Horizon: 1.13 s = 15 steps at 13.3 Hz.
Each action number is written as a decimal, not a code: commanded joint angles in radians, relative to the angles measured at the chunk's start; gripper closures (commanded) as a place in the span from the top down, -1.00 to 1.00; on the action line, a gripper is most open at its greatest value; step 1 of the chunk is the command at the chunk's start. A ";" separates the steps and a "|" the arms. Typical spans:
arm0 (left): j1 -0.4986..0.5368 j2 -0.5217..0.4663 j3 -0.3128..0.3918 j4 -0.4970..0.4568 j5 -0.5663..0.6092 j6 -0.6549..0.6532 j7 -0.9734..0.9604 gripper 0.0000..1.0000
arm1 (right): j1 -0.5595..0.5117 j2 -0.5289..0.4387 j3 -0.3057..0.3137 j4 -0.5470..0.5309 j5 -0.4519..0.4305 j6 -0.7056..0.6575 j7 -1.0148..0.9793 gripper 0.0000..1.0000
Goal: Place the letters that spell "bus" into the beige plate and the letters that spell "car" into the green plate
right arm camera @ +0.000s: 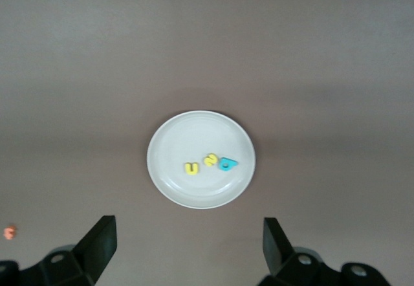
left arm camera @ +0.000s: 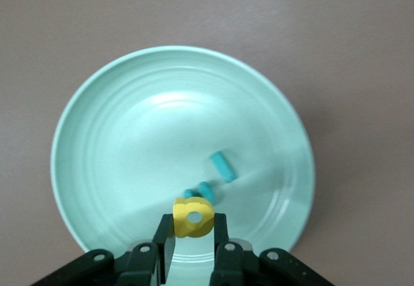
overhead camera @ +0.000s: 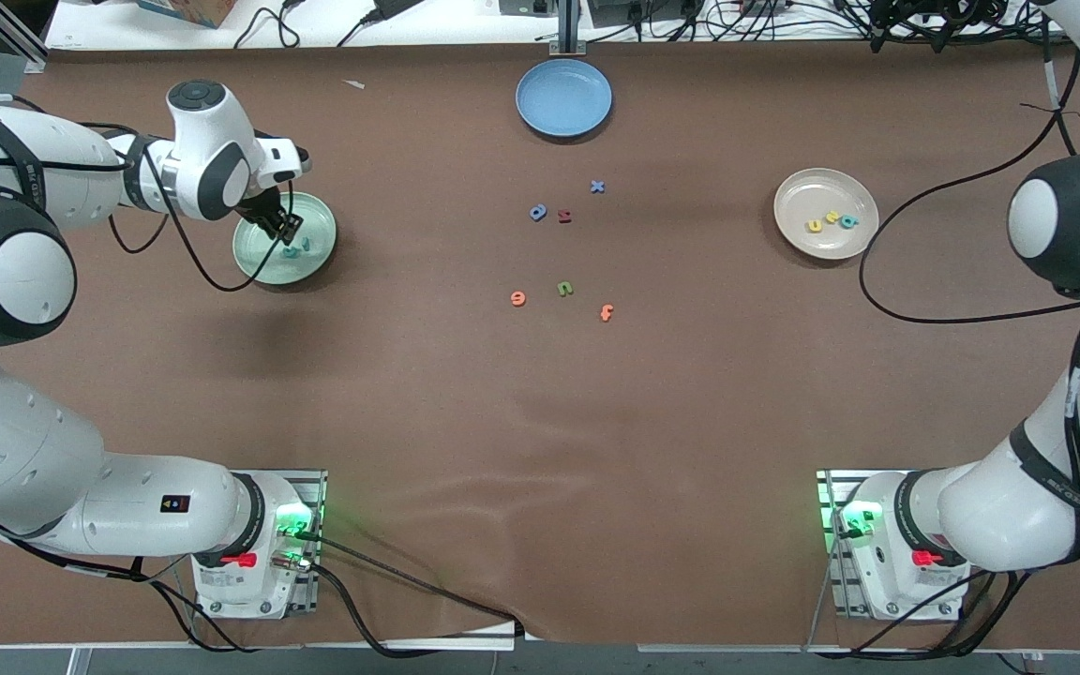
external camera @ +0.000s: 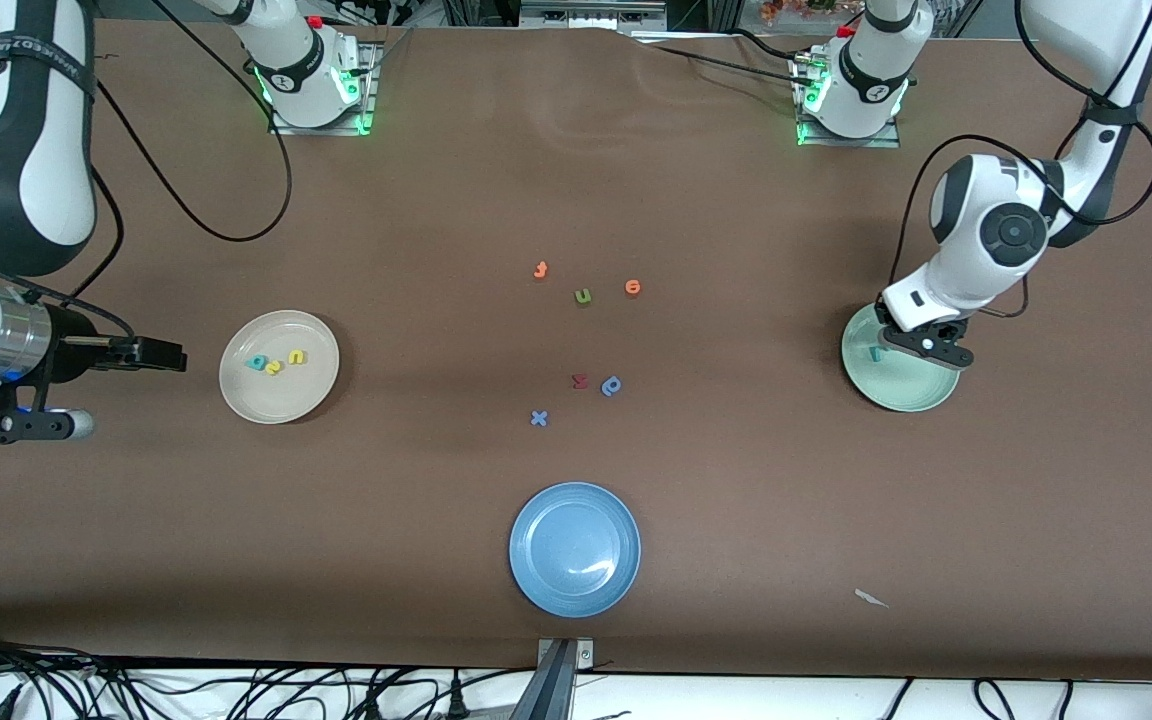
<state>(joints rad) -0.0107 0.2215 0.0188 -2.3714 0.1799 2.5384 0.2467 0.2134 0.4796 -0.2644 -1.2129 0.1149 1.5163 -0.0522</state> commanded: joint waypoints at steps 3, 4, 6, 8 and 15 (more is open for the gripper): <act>0.014 0.029 0.006 0.020 0.024 0.016 0.026 0.48 | -0.138 -0.088 0.185 -0.069 -0.095 0.001 0.015 1.00; 0.015 0.030 0.006 0.033 0.023 0.016 0.026 0.87 | -0.137 -0.134 0.185 -0.145 -0.095 0.051 0.015 1.00; 0.017 0.024 0.006 0.041 0.023 0.014 0.025 1.00 | -0.128 -0.176 0.178 -0.221 -0.095 0.111 0.015 1.00; 0.021 -0.010 0.004 0.034 0.026 -0.010 0.016 1.00 | -0.114 -0.171 0.169 -0.223 -0.095 0.117 0.015 1.00; 0.009 -0.167 -0.051 0.040 0.012 -0.098 0.011 1.00 | -0.123 -0.164 0.168 -0.217 -0.092 0.122 0.051 1.00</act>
<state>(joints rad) -0.0040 0.1465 -0.0291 -2.3240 0.1799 2.4921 0.2590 0.0953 0.3461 -0.1030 -1.3932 0.0399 1.6255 -0.0201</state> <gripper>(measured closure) 0.000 0.000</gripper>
